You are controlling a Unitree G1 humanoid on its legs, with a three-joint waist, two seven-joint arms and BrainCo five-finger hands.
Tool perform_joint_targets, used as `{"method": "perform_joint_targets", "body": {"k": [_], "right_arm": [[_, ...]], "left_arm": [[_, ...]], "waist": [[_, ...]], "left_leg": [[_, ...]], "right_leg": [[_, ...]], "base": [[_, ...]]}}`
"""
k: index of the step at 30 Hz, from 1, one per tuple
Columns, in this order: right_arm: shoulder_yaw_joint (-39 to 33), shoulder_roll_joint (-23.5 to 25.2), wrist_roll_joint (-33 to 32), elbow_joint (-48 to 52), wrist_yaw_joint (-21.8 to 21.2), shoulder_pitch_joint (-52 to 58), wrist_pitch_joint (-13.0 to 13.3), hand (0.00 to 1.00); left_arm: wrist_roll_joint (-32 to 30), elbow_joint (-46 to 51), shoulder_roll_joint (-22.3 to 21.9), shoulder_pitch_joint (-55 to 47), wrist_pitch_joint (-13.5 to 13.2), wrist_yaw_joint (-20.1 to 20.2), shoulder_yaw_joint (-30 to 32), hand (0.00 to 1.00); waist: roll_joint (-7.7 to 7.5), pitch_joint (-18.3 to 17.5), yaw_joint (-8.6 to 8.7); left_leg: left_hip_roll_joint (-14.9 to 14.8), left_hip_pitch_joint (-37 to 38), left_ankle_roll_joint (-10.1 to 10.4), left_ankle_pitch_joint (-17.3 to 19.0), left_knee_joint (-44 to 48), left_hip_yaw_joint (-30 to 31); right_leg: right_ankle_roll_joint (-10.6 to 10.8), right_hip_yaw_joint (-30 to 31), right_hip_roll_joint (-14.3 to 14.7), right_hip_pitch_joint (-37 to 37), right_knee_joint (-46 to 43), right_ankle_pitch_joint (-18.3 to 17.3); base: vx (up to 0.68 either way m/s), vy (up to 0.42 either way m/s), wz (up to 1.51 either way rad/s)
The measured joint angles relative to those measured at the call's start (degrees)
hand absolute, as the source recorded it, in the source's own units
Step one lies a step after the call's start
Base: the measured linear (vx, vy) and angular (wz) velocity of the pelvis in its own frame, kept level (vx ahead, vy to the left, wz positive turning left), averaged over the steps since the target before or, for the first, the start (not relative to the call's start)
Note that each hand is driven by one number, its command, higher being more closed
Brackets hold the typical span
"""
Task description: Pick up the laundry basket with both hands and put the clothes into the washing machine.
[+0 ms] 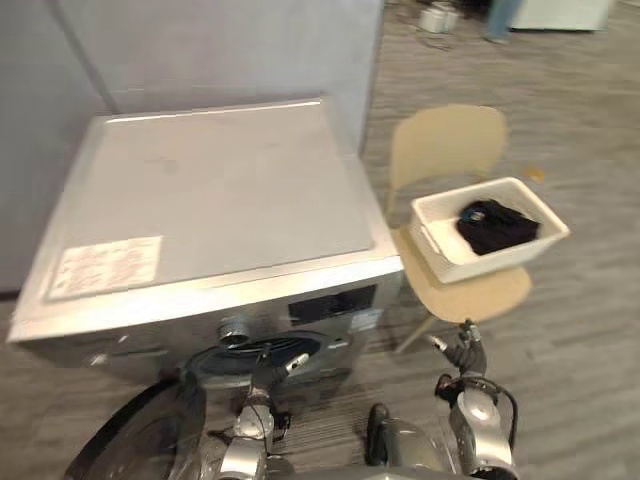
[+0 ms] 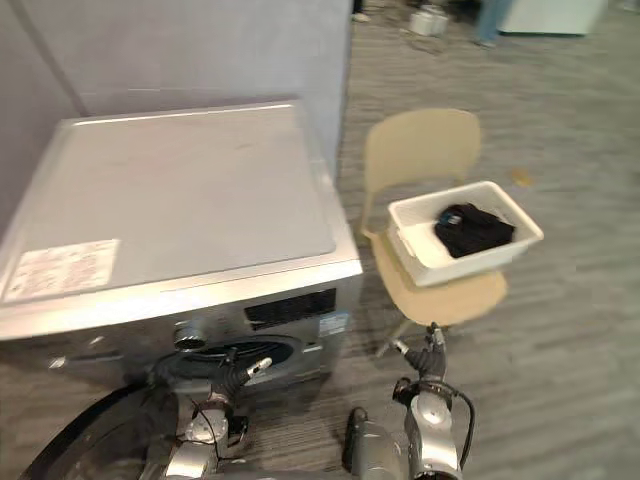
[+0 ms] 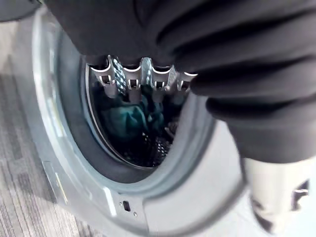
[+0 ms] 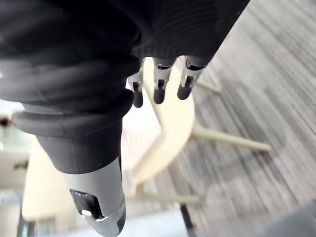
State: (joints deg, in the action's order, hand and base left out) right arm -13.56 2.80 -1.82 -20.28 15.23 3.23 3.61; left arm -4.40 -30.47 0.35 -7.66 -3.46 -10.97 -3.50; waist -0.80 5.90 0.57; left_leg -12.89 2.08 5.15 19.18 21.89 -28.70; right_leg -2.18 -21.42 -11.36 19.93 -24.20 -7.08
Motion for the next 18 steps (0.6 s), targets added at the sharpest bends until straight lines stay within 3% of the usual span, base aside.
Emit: {"method": "perform_joint_targets", "body": {"k": [1,2,3,5,6,8,9,10,11,13,14,16,18], "right_arm": [[-0.65,-0.01,-0.23,0.38,0.77,-0.48,0.00,0.00],[-1.86,0.01,-0.46,1.95,1.70,-0.67,0.06,0.00],[-3.60,0.07,-0.64,5.62,3.83,-0.74,0.31,0.00],[-5.51,0.22,-0.61,10.13,5.94,-0.66,0.56,0.00],[-7.67,0.65,-0.22,15.32,7.95,-0.64,0.70,0.00],[-9.91,1.44,0.41,20.75,9.89,-0.60,1.79,0.00],[-11.50,1.55,1.06,24.27,11.33,-0.38,2.68,0.00],[-11.82,1.62,2.53,26.93,12.56,-0.48,2.82,0.00],[-11.77,1.53,2.75,28.64,12.72,-0.53,2.83,0.00],[-10.02,1.10,4.32,32.25,13.63,-2.56,3.91,0.00],[-7.94,1.18,4.92,32.96,14.54,-4.26,4.99,0.00],[-4.64,1.23,6.15,33.04,15.00,-6.35,5.14,0.00],[-1.29,1.07,7.08,35.12,14.81,-6.51,6.02,0.00]], "left_arm": [[0.41,-0.32,0.82,-0.24,0.00,0.00,-0.23,0.00],[0.75,-0.87,1.72,-0.15,0.16,-0.12,-0.51,0.00],[2.74,-2.10,2.21,-0.10,0.62,-0.46,-0.50,0.00],[3.84,-3.69,2.22,0.23,0.64,-0.77,-0.57,0.00],[3.84,-5.61,2.31,1.65,0.64,-1.45,-1.21,0.00],[3.84,-7.63,2.42,4.00,0.68,-2.01,-2.14,0.00],[3.80,-8.87,3.08,5.29,0.69,-2.32,-3.56,0.00],[3.78,-9.87,3.77,5.37,0.69,-2.94,-4.58,0.00],[3.80,-10.22,3.79,5.34,0.77,-3.18,-4.86,0.00],[3.82,-11.63,4.30,5.37,0.83,-4.53,-4.49,0.00],[3.83,-12.16,4.96,5.32,0.83,-4.77,-2.75,0.00],[3.89,-12.21,5.76,3.88,0.83,-5.86,0.59,0.00],[6.15,-12.26,6.35,1.62,1.61,-6.88,4.33,0.00]], "waist": [[-0.07,-0.04,0.13],[0.00,-0.03,0.22],[1.28,0.03,0.46],[1.86,-0.01,0.73],[1.96,0.00,1.67],[1.80,0.00,2.08],[0.56,-0.07,3.03],[-0.75,-0.39,3.56],[-0.79,-0.72,3.46],[0.78,-1.40,2.73],[1.42,-1.64,1.83],[1.15,-1.55,0.59],[0.46,-0.95,-1.64]], "left_leg": [[-0.20,0.30,0.01,0.00,0.55,-0.07],[-0.44,0.46,0.11,0.06,1.47,0.54],[-1.50,0.41,0.22,0.13,2.72,2.21],[-2.56,0.80,0.31,0.06,2.43,3.04],[-3.37,0.72,0.49,-0.02,1.84,3.90],[-3.65,0.48,1.25,0.36,0.47,3.59],[-2.72,0.56,2.59,1.19,0.04,4.01],[-2.23,0.89,3.32,1.39,0.81,5.24],[-2.48,0.94,3.89,1.56,1.20,5.66],[-4.86,1.11,5.60,1.23,1.24,5.44],[-7.26,1.04,6.71,0.17,2.34,4.95],[-12.05,-2.09,2.52,-2.32,13.09,6.10],[-18.00,-11.65,-19.96,-15.28,33.58,11.01]], "right_leg": [[-0.35,-1.73,-0.56,-0.36,0.04,0.33],[-1.74,-3.73,-0.63,-1.13,0.71,3.42],[-1.71,-3.48,1.64,-2.23,2.21,5.47],[-1.38,-2.67,3.13,-2.58,3.15,6.23],[0.12,-1.14,4.28,-2.31,4.00,7.06],[1.10,1.38,3.95,-0.80,0.77,4.22],[3.06,4.39,1.16,1.23,-7.91,-0.69],[6.16,7.28,0.51,1.44,-10.71,-4.03],[5.19,7.40,1.14,1.12,-10.86,-5.30],[4.84,7.39,4.52,1.38,-9.64,-6.85],[3.61,7.13,6.62,1.21,-8.42,-7.79],[0.39,7.71,10.72,-0.53,-6.54,-6.62],[-2.04,10.07,15.69,-6.47,-1.25,-5.17]], "base": [[0.10,-0.098,-0.83],[0.13,-0.125,-0.66],[0.11,-0.113,-0.59],[0.05,-0.085,-0.39],[0.00,-0.066,-0.13],[-0.02,-0.042,0.28],[0.00,-0.131,0.68],[0.01,-0.172,0.63],[0.05,-0.242,0.15],[0.07,-0.221,-0.36],[0.09,-0.250,-0.78],[0.13,-0.352,-0.83],[0.15,-0.319,-0.74]]}}
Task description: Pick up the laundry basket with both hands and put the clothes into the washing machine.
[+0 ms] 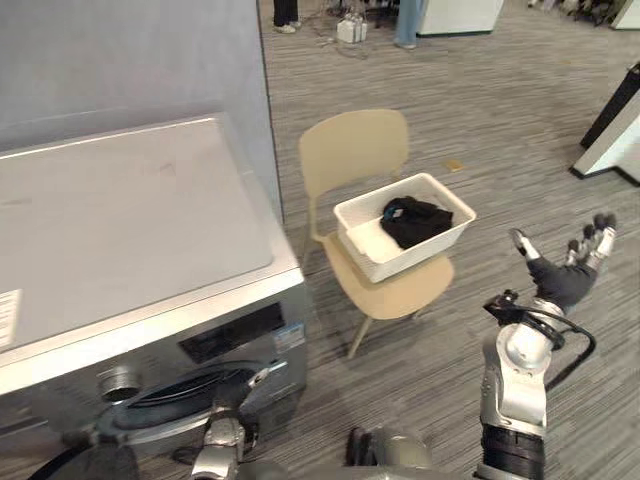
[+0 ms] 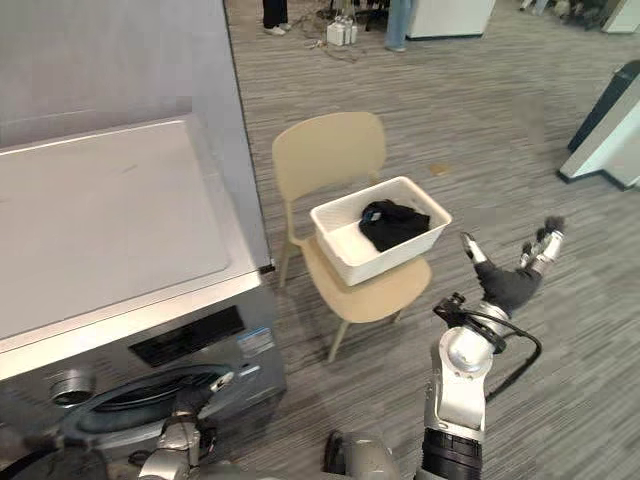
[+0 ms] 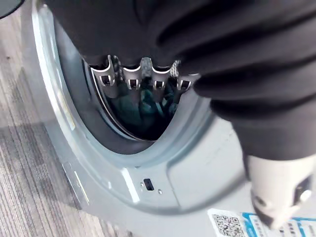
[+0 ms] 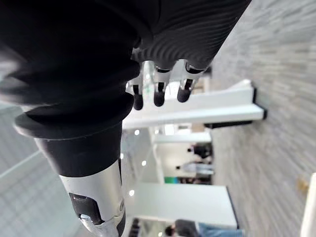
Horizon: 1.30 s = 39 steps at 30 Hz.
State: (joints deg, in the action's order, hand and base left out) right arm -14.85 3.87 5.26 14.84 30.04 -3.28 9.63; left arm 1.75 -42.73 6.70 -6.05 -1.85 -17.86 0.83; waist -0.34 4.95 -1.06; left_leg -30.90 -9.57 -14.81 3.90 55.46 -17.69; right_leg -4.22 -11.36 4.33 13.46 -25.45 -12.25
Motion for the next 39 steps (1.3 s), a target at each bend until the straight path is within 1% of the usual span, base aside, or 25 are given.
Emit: {"method": "perform_joint_targets", "body": {"k": [1,3,7,9,11,13,14,15,17,18,20,23,24,25,26,27,28,29,30,31,32,33,34,36,39], "right_arm": [[0.35,-0.35,0.27,0.68,0.02,-0.11,0.39,0.00],[0.83,-3.39,2.52,2.84,-0.09,-1.49,1.22,0.00],[2.45,-4.55,2.74,3.17,-1.20,-4.24,1.21,0.00],[2.61,-4.16,2.63,3.17,-2.17,-4.24,1.07,0.00],[4.11,-3.67,2.68,3.17,-3.04,-4.16,0.87,0.00],[5.45,-2.58,3.75,3.15,-4.23,-3.98,0.22,0.00],[6.99,-1.51,4.69,3.15,-5.53,-3.63,-0.04,0.00],[8.11,-0.97,5.04,3.12,-6.30,-3.39,-0.04,0.00],[10.11,-0.83,5.64,2.73,-7.15,-3.55,0.05,0.00],[10.67,-0.93,6.04,1.57,-7.96,-3.66,0.05,0.00],[9.80,-1.07,6.03,1.09,-7.91,-2.83,-0.15,0.00],[8.07,-1.96,6.55,1.22,-8.08,-1.05,-0.25,0.00],[7.69,-2.03,6.67,1.22,-8.65,-0.07,-0.29,0.00],[7.74,-2.05,6.72,1.22,-9.15,0.46,-0.63,0.00],[7.92,-2.02,6.71,0.98,-9.28,0.63,-1.15,0.00],[8.24,-2.04,6.70,0.56,-9.50,0.52,-1.14,0.00],[9.23,-2.10,6.62,-0.61,-10.18,-0.02,-1.08,0.00],[10.98,-3.30,6.41,-2.64,-11.53,-1.04,-1.08,0.00],[12.10,-5.39,6.23,-4.08,-12.88,-1.28,-1.13,0.00],[12.13,-6.32,5.67,-4.75,-13.48,-1.28,-1.12,0.00],[11.73,-8.27,4.23,-6.41,-14.17,-1.27,-1.18,0.00],[11.12,-9.81,3.72,-6.88,-14.92,-1.30,-1.24,0.00],[10.80,-10.82,3.70,-6.80,-15.39,-1.40,-1.18,0.00],[8.51,-16.66,3.78,-6.95,-16.43,-1.74,-1.16,0.00],[6.90,-23.52,4.76,-10.94,-18.43,-5.55,-1.79,0.00]], "left_arm": [[0.75,-0.01,0.28,-0.93,0.04,-0.03,0.07,0.00],[2.14,0.07,-0.04,-4.44,0.02,-0.03,0.03,0.00],[2.22,0.02,-0.95,-9.09,0.67,-0.50,2.59,0.00],[2.20,0.03,-0.92,-9.11,1.10,-0.73,3.12,0.00],[2.26,-0.04,-1.42,-9.25,1.66,-0.88,3.44,0.00],[2.21,-0.10,-1.97,-9.28,1.68,-0.89,3.60,0.00],[2.10,-0.42,-1.77,-9.30,2.21,-0.81,3.58,0.00],[2.01,-0.54,-1.58,-9.42,2.63,-0.59,3.54,0.00],[1.82,-0.55,-1.21,-9.64,2.68,-0.06,3.46,0.00],[1.38,-0.55,-1.19,-9.60,2.70,0.15,3.54,0.00],[0.89,-0.55,-0.79,-9.12,2.69,0.15,3.95,0.00],[0.87,-0.60,0.62,-8.04,2.56,-0.40,5.16,0.00],[0.78,-0.87,2.17,-7.79,2.56,-0.95,5.16,0.00],[0.77,-1.23,3.22,-7.77,2.56,-1.24,5.21,0.00],[0.76,-1.77,4.33,-7.91,2.55,-1.29,5.75,0.00],[0.73,-1.97,4.86,-8.20,2.38,-1.29,6.11,0.00],[0.15,-1.94,5.56,-9.13,1.50,-0.91,6.38,0.00],[-0.89,-1.81,4.66,-9.84,-0.05,0.31,6.60,0.00],[-1.98,-1.61,2.59,-9.76,-0.99,1.33,7.23,0.00],[-2.44,-1.50,1.15,-9.10,-1.24,1.78,7.79,0.00],[-2.53,-1.60,-1.62,-7.55,-1.29,2.91,7.72,0.00],[-2.80,-0.98,-1.63,-7.05,-1.79,3.71,9.39,0.00],[-2.82,-1.04,-1.51,-6.94,-1.80,4.26,9.39,0.00],[-2.98,-0.85,-3.35,-5.89,-2.06,5.39,8.77,0.00],[-3.17,-0.87,-5.76,-5.66,-2.52,6.81,8.18,0.00]], "waist": [[-0.40,0.31,-0.77],[-0.33,0.40,-3.05],[1.79,0.63,-4.73],[2.47,0.52,-4.63],[2.53,0.51,-4.57],[2.15,0.85,-4.59],[1.75,1.52,-4.49],[1.39,1.48,-4.41],[0.66,1.15,-4.46],[0.74,1.17,-4.39],[0.83,1.18,-3.95],[0.58,0.73,-3.00],[-0.48,0.07,-2.95],[-1.13,-0.33,-2.93],[-1.97,-0.85,-3.01],[-2.46,-1.17,-3.15],[-3.25,-1.74,-3.34],[-3.05,-2.56,-4.19],[-1.20,-3.18,-4.58],[-0.74,-3.21,-4.34],[-1.39,-2.87,-4.04],[-1.84,-2.70,-4.47],[-1.98,-2.73,-4.24],[-1.52,-2.56,-4.19],[1.18,-2.34,-4.19]], "left_leg": [[0.24,-2.28,1.12,0.25,3.92,2.05],[7.89,-8.62,7.57,4.69,11.00,5.65],[21.71,-10.48,15.38,10.13,-3.43,6.87],[24.81,-9.31,15.42,10.34,-15.87,6.43],[25.42,-4.21,11.90,13.43,-25.05,6.37],[25.81,-2.46,11.64,13.58,-26.72,6.35],[26.27,-0.17,11.67,13.62,-27.57,5.95],[26.63,1.05,11.65,13.63,-28.37,5.55],[27.51,2.02,11.62,13.63,-29.79,5.30],[27.48,1.63,11.71,13.67,-29.52,5.83],[26.91,0.49,12.29,14.00,-28.43,7.67],[25.74,-2.11,14.58,15.29,-25.00,12.45],[25.57,-2.94,15.54,15.69,-24.19,13.37],[25.27,-3.33,16.60,16.22,-23.29,14.06],[24.64,-3.32,18.12,17.05,-22.30,14.91],[24.16,-3.04,18.97,17.37,-22.04,15.13],[23.19,-2.73,20.29,17.89,-21.57,15.23],[19.66,-2.45,22.44,18.71,-20.47,14.80],[15.70,-4.49,22.84,17.32,-17.21,15.73],[14.00,-6.82,20.52,15.33,-14.71,16.42],[11.45,-9.38,13.56,10.48,-11.21,14.50],[8.64,-9.22,10.63,5.77,-10.73,10.48],[7.63,-9.04,10.72,3.92,-11.34,8.22],[7.33,-8.64,12.07,3.38,-11.19,1.82],[12.26,-8.80,15.05,5.64,-13.77,-4.99]], "right_leg": [[-0.22,1.01,0.91,-1.36,1.52,0.40],[-2.20,5.79,2.73,-4.77,7.77,2.60],[-2.92,12.92,5.33,-9.75,16.69,8.00],[-2.77,13.15,6.30,-10.04,17.92,8.26],[-1.86,13.08,7.02,-9.69,16.39,7.64],[1.97,12.70,6.69,-6.92,8.52,4.73],[9.62,11.07,5.46,-3.59,-1.59,1.51],[13.62,9.63,4.30,-1.91,-6.69,0.62],[11.69,3.97,-0.84,1.27,-14.60,-1.58],[8.10,1.20,-6.05,3.06,-17.27,-3.78],[7.27,1.98,-10.86,3.95,-17.17,-4.54],[7.67,12.40,-15.89,3.71,-13.34,-3.94],[7.85,17.22,-17.43,3.52,-10.46,-2.39],[9.21,19.28,-18.21,2.65,-7.44,-0.89],[14.33,18.72,-19.06,0.35,-2.42,1.73],[16.36,17.50,-19.22,-0.57,-0.04,2.98],[16.20,15.85,-18.65,-1.43,2.29,4.84],[16.87,14.36,-15.96,-2.15,3.31,1.31],[15.04,13.43,-12.00,-2.38,4.43,0.70],[13.96,12.31,-10.48,-2.66,4.90,0.83],[12.29,10.96,-9.00,-4.00,6.30,1.51],[10.65,9.96,-7.84,-6.64,9.16,2.59],[9.93,9.27,-7.68,-8.03,10.88,3.07],[8.53,6.08,-8.24,-11.76,15.71,4.48],[8.18,2.56,-9.00,-13.42,19.74,5.74]], "base": [[0.15,-0.230,-0.88],[0.18,-0.154,-0.99],[0.26,0.009,-0.98],[0.26,0.078,-0.29],[0.23,0.055,0.11],[0.16,0.032,0.24],[0.08,0.000,0.28],[0.07,-0.035,0.37],[0.04,-0.069,0.26],[0.04,-0.074,0.18],[0.03,-0.104,0.39],[0.05,-0.256,0.61],[0.04,-0.257,0.42],[0.06,-0.385,0.46],[0.05,-0.354,0.29],[0.07,-0.492,0.13],[0.08,-0.552,-0.29],[0.10,-0.622,-0.56],[0.07,-0.499,-0.43],[0.07,-0.437,-0.01],[0.08,-0.431,0.23],[0.09,-0.416,0.23],[0.11,-0.368,0.39],[0.11,-0.267,0.75],[0.07,-0.063,0.71]]}}
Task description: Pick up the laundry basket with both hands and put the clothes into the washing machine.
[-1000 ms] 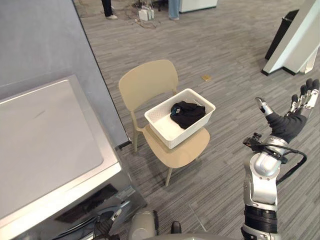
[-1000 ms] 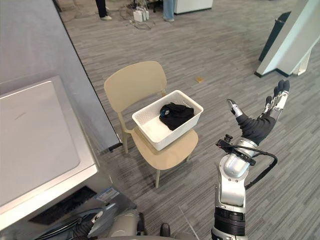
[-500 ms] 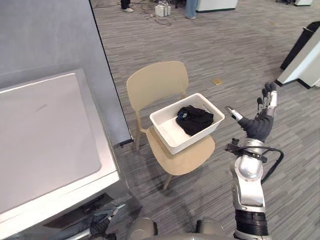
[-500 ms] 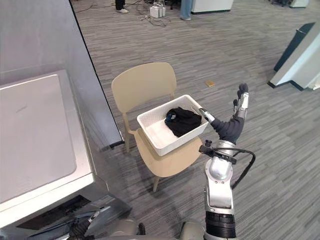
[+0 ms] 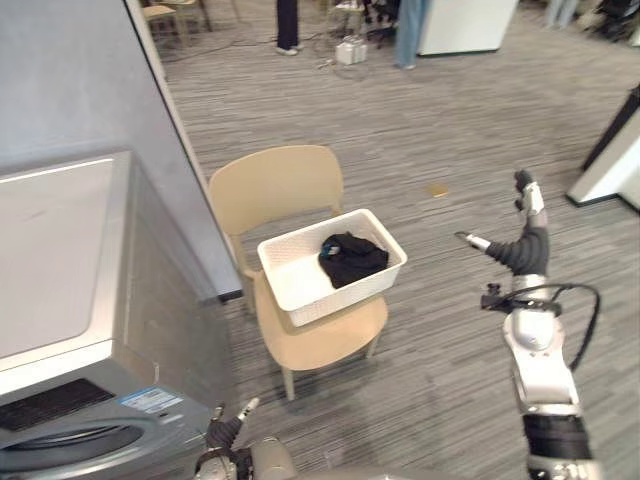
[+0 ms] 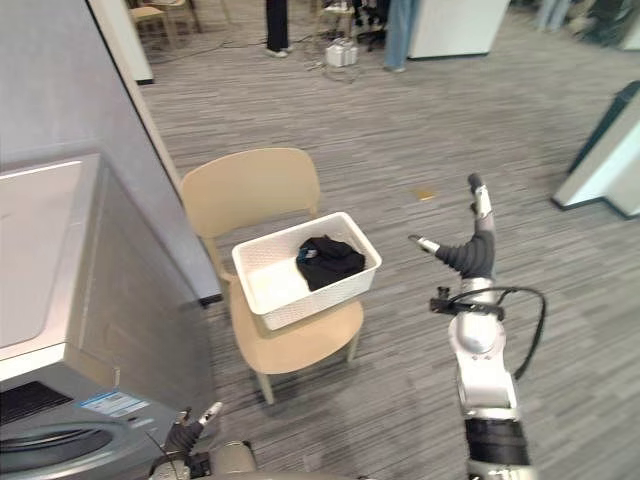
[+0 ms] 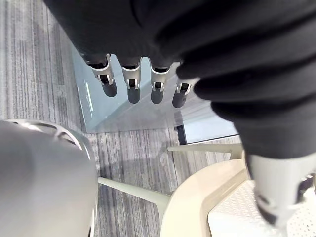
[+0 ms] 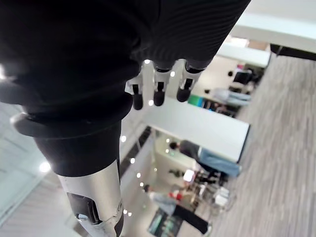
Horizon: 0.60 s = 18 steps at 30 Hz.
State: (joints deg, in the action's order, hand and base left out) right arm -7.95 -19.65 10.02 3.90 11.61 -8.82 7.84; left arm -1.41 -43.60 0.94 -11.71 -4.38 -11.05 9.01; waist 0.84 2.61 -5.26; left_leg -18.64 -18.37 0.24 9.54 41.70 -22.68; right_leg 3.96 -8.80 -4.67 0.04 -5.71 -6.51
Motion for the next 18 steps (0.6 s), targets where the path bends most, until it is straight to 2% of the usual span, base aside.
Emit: {"method": "perform_joint_targets", "body": {"k": [1,3,6,7,8,10,11,12,13,15,18], "right_arm": [[0.06,-1.11,1.07,-3.01,-1.08,-1.98,-1.36,0.00],[0.84,-1.55,2.24,-5.96,-2.22,-4.85,-2.89,0.00],[3.86,-1.06,4.97,-11.61,-4.09,-7.46,-4.75,0.00],[4.06,-0.84,5.18,-12.04,-4.20,-7.40,-4.90,0.00],[4.70,-0.17,5.54,-12.97,-4.46,-6.65,-5.58,0.00],[4.69,0.82,6.11,-13.93,-5.90,-6.26,-5.87,0.00],[4.65,1.04,6.15,-14.94,-6.65,-6.18,-5.86,0.00],[4.62,1.13,6.25,-16.66,-7.47,-6.19,-5.85,0.00],[4.52,1.13,6.25,-17.69,-8.00,-6.12,-5.88,0.00],[4.37,0.62,6.41,-21.17,-9.25,-5.07,-5.91,0.00],[4.33,-1.81,8.09,-23.43,-10.57,-4.96,-5.85,0.00]], "left_arm": [[-0.66,-0.17,0.11,0.30,-0.01,0.74,0.07,0.00],[-0.98,-1.07,0.35,0.57,-0.01,1.06,0.18,0.00],[-0.13,-3.35,0.34,1.78,0.40,1.14,2.23,0.00],[-0.01,-3.60,0.35,1.79,0.41,1.14,2.44,0.00],[0.87,-4.56,0.43,1.75,0.49,1.24,2.81,0.00],[0.80,-5.85,1.43,1.72,0.97,2.40,2.90,0.00],[0.77,-6.28,2.68,1.73,1.24,3.01,2.83,0.00],[0.57,-7.19,4.00,1.64,1.37,3.69,2.71,0.00],[0.52,-7.92,4.30,1.56,1.48,3.79,2.70,0.00],[-0.04,-8.83,5.09,1.37,1.81,4.63,2.39,0.00],[-1.54,-8.75,5.00,1.98,1.62,4.90,1.90,0.00]], "waist": [[-0.06,0.09,-0.11],[0.24,0.08,-0.29],[-0.94,0.85,-2.05],[-1.04,0.91,-1.93],[-1.43,1.14,-1.85],[-1.25,0.85,-1.38],[-2.69,0.85,-0.93],[-4.25,0.80,-0.31],[-4.75,0.73,-0.24],[-5.35,0.55,0.47],[-4.40,0.56,1.34]], "left_leg": [[4.03,1.32,-0.34,0.15,-7.06,-3.37],[6.12,3.19,-0.01,0.18,-13.37,-4.25],[8.76,5.36,-0.41,0.27,-17.83,-1.12],[8.84,5.67,-0.45,0.30,-17.91,-0.66],[8.89,6.95,-0.85,0.61,-18.45,1.00],[8.82,8.76,-0.88,0.67,-21.34,3.54],[9.27,9.16,-0.86,0.66,-23.10,5.08],[9.93,9.19,-0.66,0.47,-24.11,6.62],[10.26,9.32,-0.68,0.48,-24.62,7.72],[11.85,10.30,-1.12,0.80,-26.36,11.84],[11.98,8.82,-0.97,0.96,-25.80,18.83]], "right_leg": [[0.30,-1.97,-0.99,0.06,0.87,0.17],[0.97,-3.90,-1.33,0.13,2.47,0.94],[0.96,-6.71,-1.08,-3.40,5.20,2.02],[0.95,-7.08,-0.98,-3.99,5.08,2.02],[1.06,-7.63,-0.57,-4.74,2.39,1.91],[2.72,-7.79,-0.59,-2.07,-6.54,0.63],[4.17,-7.05,-1.41,0.33,-12.25,-0.32],[4.74,-5.67,-2.02,1.67,-16.19,-0.74],[4.70,-5.17,-2.41,2.33,-18.12,-0.76],[1.21,-4.87,-4.30,4.24,-22.18,-5.14],[0.46,-1.67,-6.30,8.09,-21.02,-6.77]], "base": [[0.05,-0.005,0.69],[0.07,-0.014,0.71],[0.07,-0.012,0.55],[0.12,-0.013,0.70],[0.09,0.024,0.58],[0.07,0.026,0.63],[0.04,-0.022,0.69],[0.03,-0.038,0.68],[0.02,-0.031,0.64],[0.06,-0.037,0.79],[0.12,-0.076,1.07]]}}
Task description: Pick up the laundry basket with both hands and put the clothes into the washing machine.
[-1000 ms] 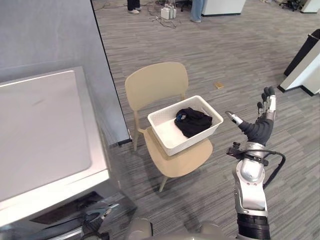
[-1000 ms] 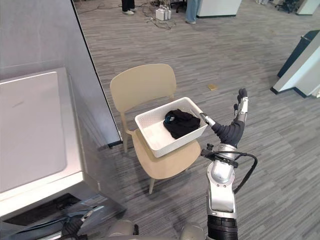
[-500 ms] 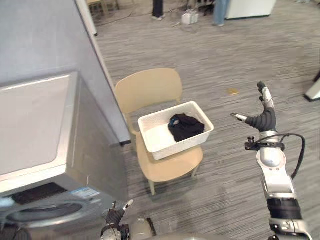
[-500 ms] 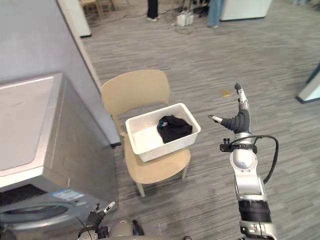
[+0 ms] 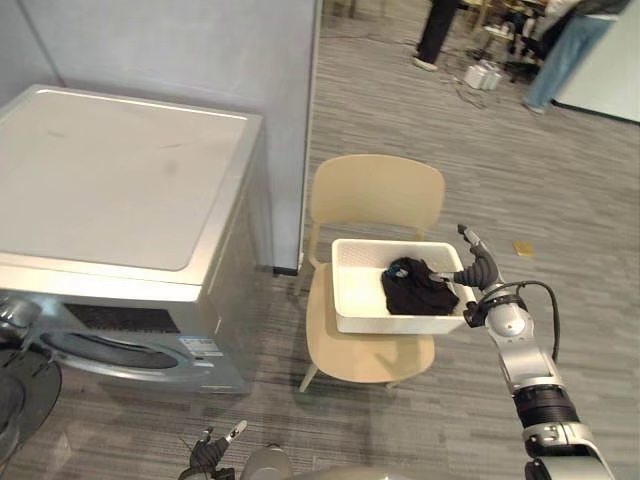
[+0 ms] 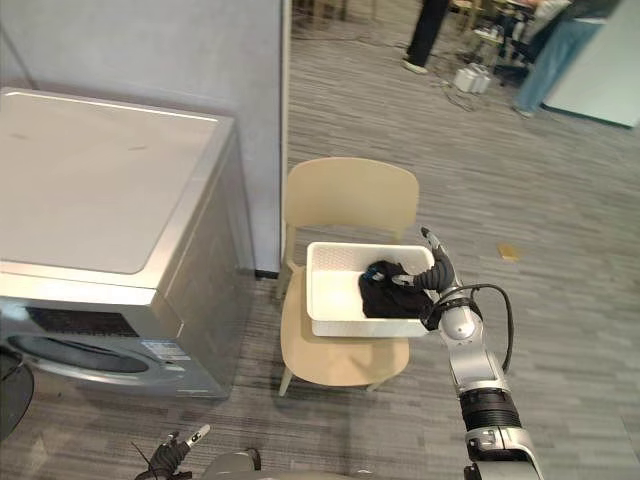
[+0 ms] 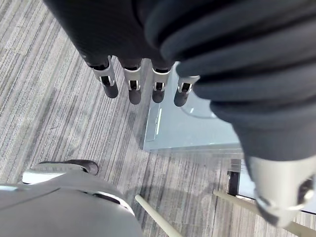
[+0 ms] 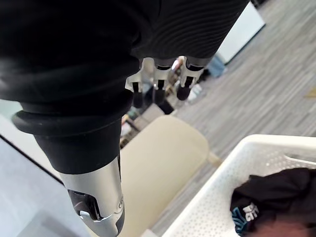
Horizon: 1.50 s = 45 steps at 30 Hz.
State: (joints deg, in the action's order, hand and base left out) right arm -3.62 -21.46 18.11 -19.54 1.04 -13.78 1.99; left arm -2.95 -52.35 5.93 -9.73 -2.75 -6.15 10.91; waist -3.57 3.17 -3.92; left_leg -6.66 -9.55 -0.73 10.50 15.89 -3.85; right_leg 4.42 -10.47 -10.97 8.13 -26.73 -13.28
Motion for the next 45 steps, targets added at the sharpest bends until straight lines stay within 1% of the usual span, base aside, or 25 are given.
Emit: {"method": "perform_joint_targets", "body": {"k": [1,2,3,4,5,6,8,9,10,12,13,14,15,17,18,20,22,23,25,28,30,34,40,43,45], "right_arm": [[0.00,-0.75,0.52,-0.61,-0.16,-0.01,0.01,0.00],[-0.01,-2.13,0.64,-2.57,-0.20,-0.15,0.07,0.00],[-0.01,-2.68,0.73,-5.03,-0.27,-1.22,0.01,0.00],[0.14,-2.64,1.00,-6.27,-0.35,-2.07,-0.02,0.00],[0.29,-2.64,1.27,-7.83,-0.75,-3.63,0.01,0.00],[0.70,-4.15,1.80,-10.96,-0.97,-7.36,0.14,0.00],[1.77,-6.75,1.94,-13.15,-1.09,-10.58,0.19,0.00],[1.93,-7.80,2.28,-14.11,-1.12,-11.24,0.11,0.00],[1.94,-8.66,2.29,-15.59,-1.14,-11.28,-0.03,0.00],[1.83,-10.26,2.25,-16.84,-1.14,-11.65,-0.11,0.00],[1.80,-10.48,2.24,-16.89,-1.14,-11.85,-0.11,0.00],[1.49,-11.33,2.20,-17.55,-1.10,-13.58,-0.17,0.00],[1.11,-12.06,2.13,-17.67,-0.74,-15.55,-0.20,0.00],[1.17,-12.08,2.07,-17.99,-0.04,-18.54,-0.19,0.00],[1.45,-12.07,2.05,-18.29,0.09,-20.61,-0.15,0.00],[1.82,-12.06,2.00,-19.04,0.14,-23.03,-0.06,0.00],[1.92,-12.05,1.61,-20.44,0.36,-25.62,-0.08,0.00],[1.99,-12.06,1.62,-21.50,0.39,-26.72,-0.12,0.00],[2.00,-12.07,1.61,-23.17,0.45,-27.37,-0.48,0.00],[2.06,-12.29,1.60,-25.28,0.45,-27.40,-1.02,0.00],[2.23,-13.16,0.22,-26.83,0.46,-27.72,-1.05,0.00],[4.07,-17.43,-2.39,-30.17,0.57,-30.26,-1.21,0.00],[9.32,-20.74,-3.00,-36.27,1.48,-34.34,-1.19,0.00],[12.45,-22.85,-3.01,-37.84,1.56,-36.05,-1.05,0.00],[14.35,-25.11,-2.42,-38.22,2.87,-37.36,-0.70,0.00]], "left_arm": [[-0.02,-0.02,0.01,0.24,-0.03,0.03,-0.05,0.00],[-0.01,-0.02,0.03,0.53,-0.05,0.04,-0.05,0.00],[-0.04,-0.01,0.31,0.55,-0.07,0.03,-0.02,0.00],[-0.05,-0.03,0.81,0.53,-0.14,0.03,-0.05,0.00],[-0.11,0.01,1.82,0.68,-0.30,0.07,-0.04,0.00],[-0.54,-0.43,1.60,1.44,-0.30,0.00,0.06,0.00],[-0.58,-0.52,-0.47,2.08,-0.39,0.31,0.03,0.00],[-0.56,-0.57,-0.96,2.28,-0.43,0.62,0.23,0.00],[-0.50,-0.59,-1.16,2.40,-0.44,0.84,0.33,0.00],[-0.36,-0.59,-1.40,3.14,-0.57,0.84,0.51,0.00],[-0.36,-0.59,-1.37,3.33,-0.59,0.83,0.54,0.00],[0.00,-0.56,-1.17,4.34,-0.96,0.82,0.56,0.00],[0.24,-0.48,-1.23,5.49,-1.29,0.71,0.56,0.00],[1.16,-0.21,-1.23,6.74,-1.63,0.56,0.63,0.00],[1.31,0.32,-1.30,7.72,-2.13,0.42,0.63,0.00],[1.35,1.22,-1.41,8.39,-2.34,-0.20,0.63,0.00],[2.14,1.64,-1.49,9.65,-2.76,-0.37,0.55,0.00],[2.75,2.48,-1.81,10.44,-2.79,-0.52,0.56,0.00],[3.77,3.99,-2.60,11.60,-2.86,-0.56,0.45,0.00],[7.46,8.30,-4.32,12.42,-3.53,-0.57,-0.97,0.00],[10.95,10.62,-4.96,12.61,-4.55,-0.46,-2.23,0.00],[18.29,13.21,-5.27,13.46,-6.31,-0.34,-3.53,0.00],[21.48,15.92,-6.02,13.89,-6.63,-0.28,-4.05,0.00],[22.66,17.44,-6.41,14.56,-6.67,-0.27,-4.12,0.00],[23.99,20.09,-6.95,15.01,-7.12,-0.17,-4.45,0.00]], "waist": [[0.12,0.07,0.03],[-0.09,-0.06,-0.14],[-0.52,0.02,-0.34],[-1.26,0.19,-0.36],[-2.89,0.79,-0.39],[-1.50,1.62,-1.57],[1.50,3.23,-2.14],[2.34,3.90,-2.20],[2.73,4.35,-2.36],[3.86,6.41,-1.99],[3.88,6.79,-1.91],[3.96,8.64,-1.56],[3.89,10.38,-1.66],[3.57,11.43,-2.17],[3.36,12.33,-3.34],[3.34,12.34,-3.42],[3.13,12.52,-3.60],[2.98,13.41,-3.75],[2.94,14.69,-3.92],[2.93,15.72,-3.91],[3.03,16.07,-3.88],[3.06,17.66,-3.82],[3.03,19.93,-4.66],[3.52,21.20,-4.60],[3.87,21.91,-4.66]], "left_leg": [[-0.08,-0.53,0.44,0.08,0.51,1.18],[-0.21,-1.83,1.93,-0.20,2.38,2.31],[-0.02,-3.17,2.99,0.33,4.99,3.52],[0.39,-3.76,3.49,0.37,6.03,4.00],[1.38,-4.53,4.84,0.77,7.16,4.67],[0.04,-6.75,6.42,0.96,8.56,6.62],[-2.00,-8.87,7.87,0.00,7.18,8.47],[-2.62,-9.75,8.68,-1.03,5.12,9.42],[-2.77,-10.22,9.44,-3.71,2.11,10.47],[-3.28,-11.02,10.08,-6.62,-0.64,11.97],[-3.28,-11.23,10.03,-6.97,-0.73,12.00],[-3.27,-12.14,9.96,-7.86,-0.89,12.06],[-3.33,-12.72,9.93,-7.92,-0.88,11.93],[-3.42,-13.94,9.73,-8.08,-0.88,11.07],[-3.57,-14.34,9.68,-8.12,-0.88,9.56],[-3.83,-16.10,9.31,-8.54,-0.92,7.96],[-4.03,-18.17,9.24,-9.54,-1.35,6.74],[-4.10,-18.51,9.16,-10.19,-1.97,6.32],[-4.19,-19.07,9.17,-10.51,-2.01,5.99],[-4.40,-20.76,9.14,-11.21,-2.03,5.22],[-4.41,-21.94,9.15,-11.51,-2.10,5.13],[-4.58,-24.04,9.24,-12.36,-3.06,4.55],[-5.95,-26.72,9.54,-12.55,-2.90,2.53],[-6.28,-28.38,9.60,-12.94,-3.01,2.08],[-6.22,-29.78,9.68,-14.07,-4.07,1.62]], "right_leg": [[0.14,1.21,-0.41,0.97,0.75,0.15],[0.82,2.89,-1.40,2.38,3.04,1.05],[1.43,3.14,-2.68,3.26,6.58,3.90],[1.90,3.10,-3.10,3.66,8.74,6.78],[3.23,3.15,-3.56,4.58,11.47,13.47],[4.88,2.51,-1.85,5.32,11.66,11.18],[3.63,0.72,0.37,5.86,14.23,12.38],[3.17,-0.66,1.22,6.60,14.87,12.75],[2.90,-2.02,1.36,7.66,14.85,12.92],[2.39,-5.34,1.22,7.74,14.71,12.77],[2.38,-5.62,1.20,7.75,14.69,12.77],[2.37,-6.78,0.96,8.10,14.35,12.76],[2.34,-6.89,0.79,9.04,13.47,12.74],[2.16,-6.77,0.51,10.51,12.86,12.72],[1.87,-6.45,-0.09,11.38,12.91,12.94],[1.97,-6.80,-0.60,13.15,13.03,13.14],[1.66,-6.88,-0.88,15.30,13.53,14.30],[1.68,-7.03,-0.82,15.48,14.56,15.37],[1.76,-7.07,-0.75,15.70,15.48,16.16],[1.81,-7.66,-0.76,16.84,16.05,16.62],[1.78,-8.02,-0.82,17.78,16.08,16.65],[1.54,-8.19,-0.80,20.25,16.11,16.89],[1.17,-6.78,0.19,24.24,15.85,17.51],[1.17,-6.69,0.31,26.47,15.17,17.51],[1.15,-6.80,0.07,28.70,14.40,17.50]], "base": [[0.11,-0.149,1.12],[0.12,-0.223,1.01],[0.12,-0.262,0.93],[0.08,-0.256,0.77],[0.06,-0.372,0.47],[0.04,-0.352,0.26],[0.00,-0.248,0.16],[-0.04,-0.222,0.45],[-0.02,-0.253,0.52],[-0.01,-0.155,0.58],[-0.05,-0.071,0.55],[-0.09,-0.041,0.31],[-0.11,-0.016,0.24],[-0.14,0.025,-0.02],[-0.11,0.037,-0.10],[-0.09,0.037,-0.07],[-0.07,0.027,-0.07],[-0.01,0.014,-0.10],[0.00,0.004,-0.04],[0.02,0.001,0.05],[0.02,-0.002,0.05],[0.01,0.000,0.00],[0.00,-0.017,-0.17],[0.00,-0.023,-0.08],[0.00,0.000,0.00]]}}
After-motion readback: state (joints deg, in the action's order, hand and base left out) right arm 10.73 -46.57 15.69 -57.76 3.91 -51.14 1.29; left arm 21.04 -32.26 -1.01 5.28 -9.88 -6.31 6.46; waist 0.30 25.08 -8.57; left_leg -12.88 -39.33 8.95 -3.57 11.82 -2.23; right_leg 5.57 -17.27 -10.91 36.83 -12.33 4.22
